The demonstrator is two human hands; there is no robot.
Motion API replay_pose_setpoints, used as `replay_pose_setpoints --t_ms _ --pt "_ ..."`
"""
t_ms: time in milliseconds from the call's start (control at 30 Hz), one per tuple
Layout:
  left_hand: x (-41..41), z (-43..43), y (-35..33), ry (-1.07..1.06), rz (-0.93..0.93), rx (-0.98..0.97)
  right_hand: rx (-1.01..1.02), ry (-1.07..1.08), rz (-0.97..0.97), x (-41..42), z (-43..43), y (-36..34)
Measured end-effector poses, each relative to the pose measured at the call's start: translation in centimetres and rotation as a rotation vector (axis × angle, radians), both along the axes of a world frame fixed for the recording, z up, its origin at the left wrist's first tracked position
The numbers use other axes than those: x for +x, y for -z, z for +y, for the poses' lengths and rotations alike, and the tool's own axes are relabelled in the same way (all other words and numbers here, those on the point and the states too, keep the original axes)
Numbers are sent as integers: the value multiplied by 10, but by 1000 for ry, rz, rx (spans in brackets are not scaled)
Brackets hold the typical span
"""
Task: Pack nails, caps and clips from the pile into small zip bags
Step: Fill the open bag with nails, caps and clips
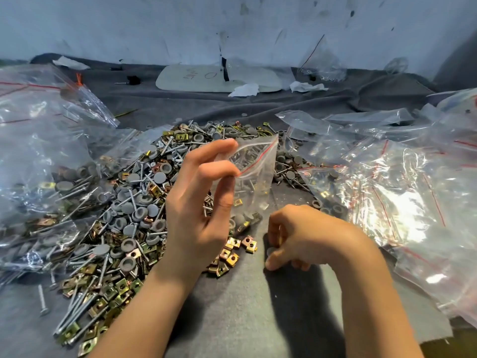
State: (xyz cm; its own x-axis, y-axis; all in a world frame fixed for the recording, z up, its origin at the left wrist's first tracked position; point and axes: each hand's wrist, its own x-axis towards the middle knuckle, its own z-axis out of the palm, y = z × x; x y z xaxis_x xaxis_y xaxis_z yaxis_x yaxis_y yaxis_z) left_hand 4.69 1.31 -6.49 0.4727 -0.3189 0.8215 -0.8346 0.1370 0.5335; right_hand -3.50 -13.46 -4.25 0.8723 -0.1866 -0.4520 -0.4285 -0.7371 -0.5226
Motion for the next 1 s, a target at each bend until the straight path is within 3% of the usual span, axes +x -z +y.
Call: replay_pose_setpoints --t_ms 100,233,333,433,533,667,833,1000 --pt "-1 1 -1 -7 -2 1 -50 -35 -13 1 2 0" --pt "-2 0 -2 1 -37 23 9 3 -188 -2 -5 -7" --pt "-5 -2 -2 14 -107 56 211 126 -457 -9 -14 -17" --pt "-8 -5 -2 62 -167 78 446 222 -857 -21 -17 -36" --pt "-11 -7 -1 83 -192 90 446 142 -1084 -29 -6 -51" --pt "-11 -6 0 91 -189 91 138 118 -1062 -23 6 -51" --pt "-8 -6 0 26 -111 46 156 467 -1168 -22 -19 -42" --pt "-5 -3 -2 -14 37 -11 -198 549 -468 -8 -50 1"
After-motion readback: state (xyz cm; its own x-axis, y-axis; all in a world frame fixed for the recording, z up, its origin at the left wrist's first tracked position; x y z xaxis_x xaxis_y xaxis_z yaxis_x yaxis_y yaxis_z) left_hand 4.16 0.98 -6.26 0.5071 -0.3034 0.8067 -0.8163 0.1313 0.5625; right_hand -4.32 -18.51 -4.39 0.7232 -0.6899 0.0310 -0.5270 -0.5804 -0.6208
